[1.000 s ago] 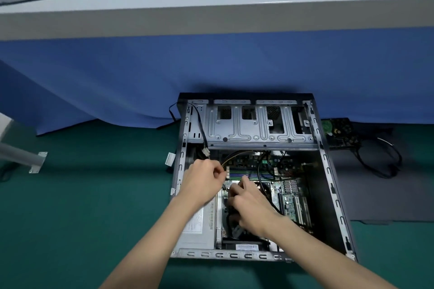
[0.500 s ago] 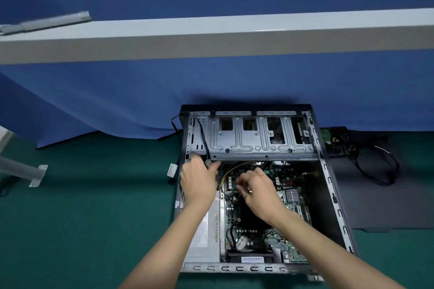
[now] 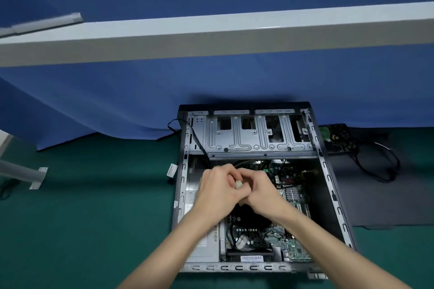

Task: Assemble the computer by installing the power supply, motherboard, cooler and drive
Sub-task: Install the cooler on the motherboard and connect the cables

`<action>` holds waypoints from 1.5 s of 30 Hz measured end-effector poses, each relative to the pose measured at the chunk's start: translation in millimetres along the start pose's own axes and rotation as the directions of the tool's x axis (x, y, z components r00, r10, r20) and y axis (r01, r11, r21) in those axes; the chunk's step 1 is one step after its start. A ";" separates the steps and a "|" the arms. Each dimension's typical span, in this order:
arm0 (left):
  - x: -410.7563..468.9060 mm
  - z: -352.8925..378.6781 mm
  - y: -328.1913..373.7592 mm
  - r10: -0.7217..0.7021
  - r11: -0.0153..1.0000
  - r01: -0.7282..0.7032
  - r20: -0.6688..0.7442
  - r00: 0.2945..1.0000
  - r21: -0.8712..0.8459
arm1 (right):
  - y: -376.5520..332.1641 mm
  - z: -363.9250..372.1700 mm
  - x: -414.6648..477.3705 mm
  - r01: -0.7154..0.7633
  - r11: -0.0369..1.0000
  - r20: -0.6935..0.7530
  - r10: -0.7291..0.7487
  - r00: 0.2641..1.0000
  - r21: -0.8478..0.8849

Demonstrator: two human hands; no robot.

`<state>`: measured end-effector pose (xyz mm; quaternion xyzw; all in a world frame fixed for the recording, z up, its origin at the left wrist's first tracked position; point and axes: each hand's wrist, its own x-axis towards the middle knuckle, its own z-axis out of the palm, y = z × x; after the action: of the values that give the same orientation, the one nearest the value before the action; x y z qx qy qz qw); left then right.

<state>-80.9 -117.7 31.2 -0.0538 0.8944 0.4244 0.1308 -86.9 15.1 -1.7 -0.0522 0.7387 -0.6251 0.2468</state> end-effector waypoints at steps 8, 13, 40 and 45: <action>5.6 2.8 -14.5 0.142 0.982 -0.176 0.339 0.930 0.071 | 20.8 -28.7 -33.6 -0.254 0.892 0.108 0.230 0.967 0.374; 11.7 4.5 -20.0 0.317 0.741 -0.481 0.389 0.865 0.467 | 27.1 -33.9 -38.0 -0.355 0.854 0.171 0.312 0.935 0.381; 6.3 40.3 -13.0 -0.003 0.389 -0.605 0.658 0.753 0.695 | 28.3 7.1 -17.9 0.096 0.395 0.367 0.699 0.613 -0.914; 4.4 48.3 -14.8 -0.028 0.386 -0.620 0.681 0.732 0.683 | 30.1 3.7 -20.2 0.041 0.443 0.371 0.693 0.619 -0.896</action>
<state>-72.9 -89.6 -10.3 0.3303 0.8806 -0.0954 0.3261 -60.7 25.9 -24.5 -0.2379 0.7798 -0.0457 0.5772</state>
